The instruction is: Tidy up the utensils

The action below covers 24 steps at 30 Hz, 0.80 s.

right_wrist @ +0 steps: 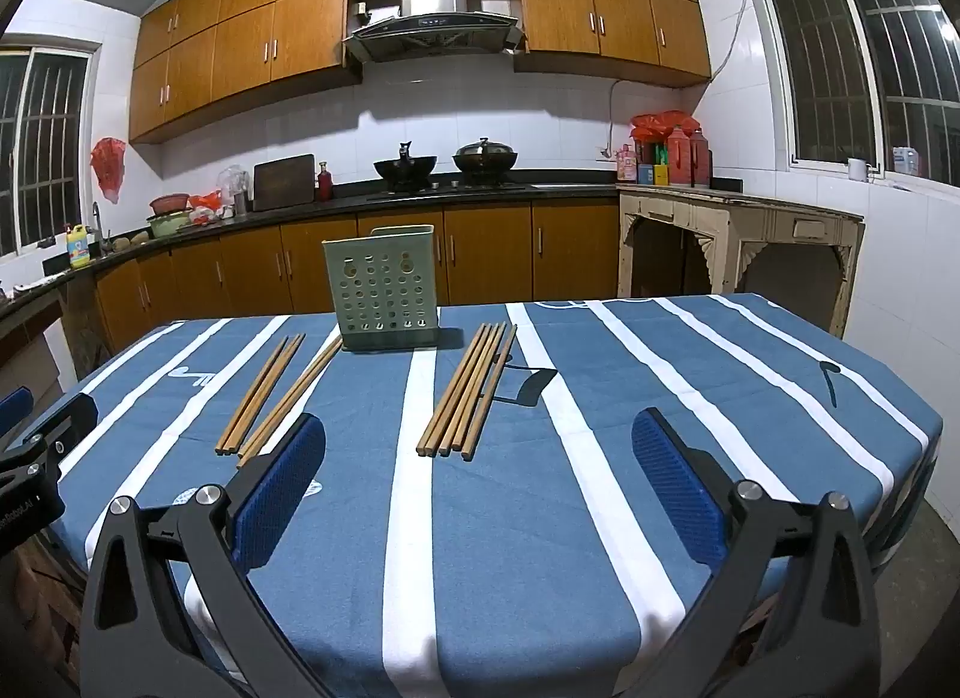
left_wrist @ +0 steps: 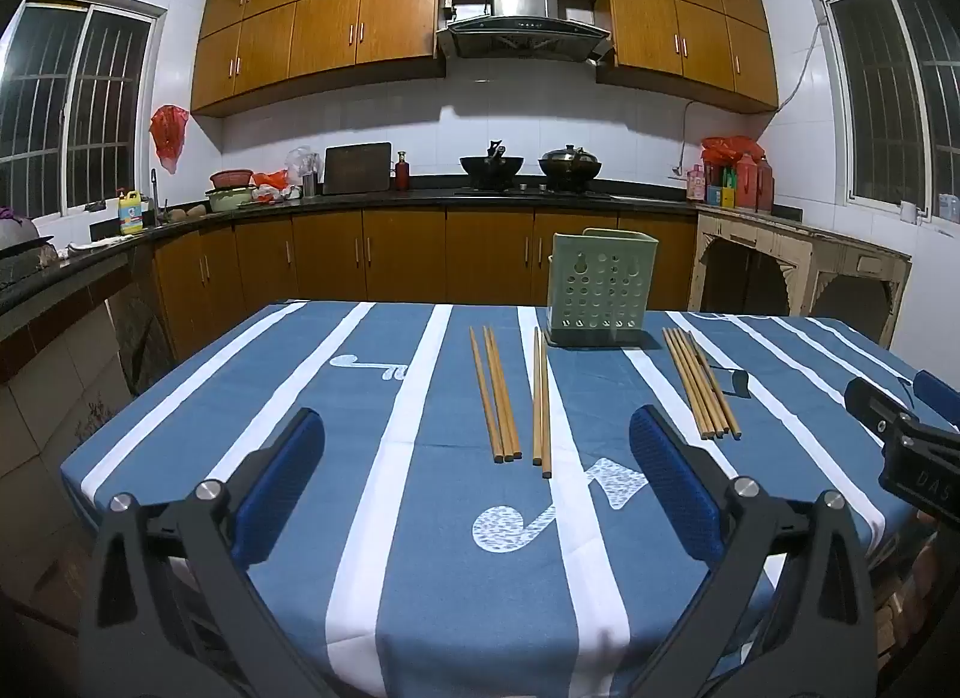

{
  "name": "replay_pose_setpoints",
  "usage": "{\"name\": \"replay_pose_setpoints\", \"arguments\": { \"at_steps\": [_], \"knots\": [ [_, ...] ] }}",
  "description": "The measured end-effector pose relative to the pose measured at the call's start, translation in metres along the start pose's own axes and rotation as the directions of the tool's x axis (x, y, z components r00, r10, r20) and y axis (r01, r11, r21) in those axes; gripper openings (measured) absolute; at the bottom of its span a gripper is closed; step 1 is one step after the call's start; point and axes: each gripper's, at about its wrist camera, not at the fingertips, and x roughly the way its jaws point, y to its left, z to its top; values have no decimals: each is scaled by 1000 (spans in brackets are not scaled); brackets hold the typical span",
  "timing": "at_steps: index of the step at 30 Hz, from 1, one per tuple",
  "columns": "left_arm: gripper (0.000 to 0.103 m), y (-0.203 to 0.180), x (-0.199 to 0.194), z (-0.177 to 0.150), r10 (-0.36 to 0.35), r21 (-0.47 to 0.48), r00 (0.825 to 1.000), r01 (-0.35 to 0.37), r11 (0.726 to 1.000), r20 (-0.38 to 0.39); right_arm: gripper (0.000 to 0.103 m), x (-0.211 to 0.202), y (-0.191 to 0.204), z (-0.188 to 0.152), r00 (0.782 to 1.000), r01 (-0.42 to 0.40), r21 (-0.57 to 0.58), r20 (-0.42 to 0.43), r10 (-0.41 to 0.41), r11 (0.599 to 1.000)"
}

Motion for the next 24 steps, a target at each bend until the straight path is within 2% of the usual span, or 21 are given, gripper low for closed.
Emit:
{"name": "replay_pose_setpoints", "arguments": {
  "at_steps": [24],
  "knots": [
    [99, 0, -1, 0, 0, 2, 1000, 0, 1000, -4, 101, 0, 1, 1, 1000, 0, 2, 1, 0, 1000]
  ]
}}
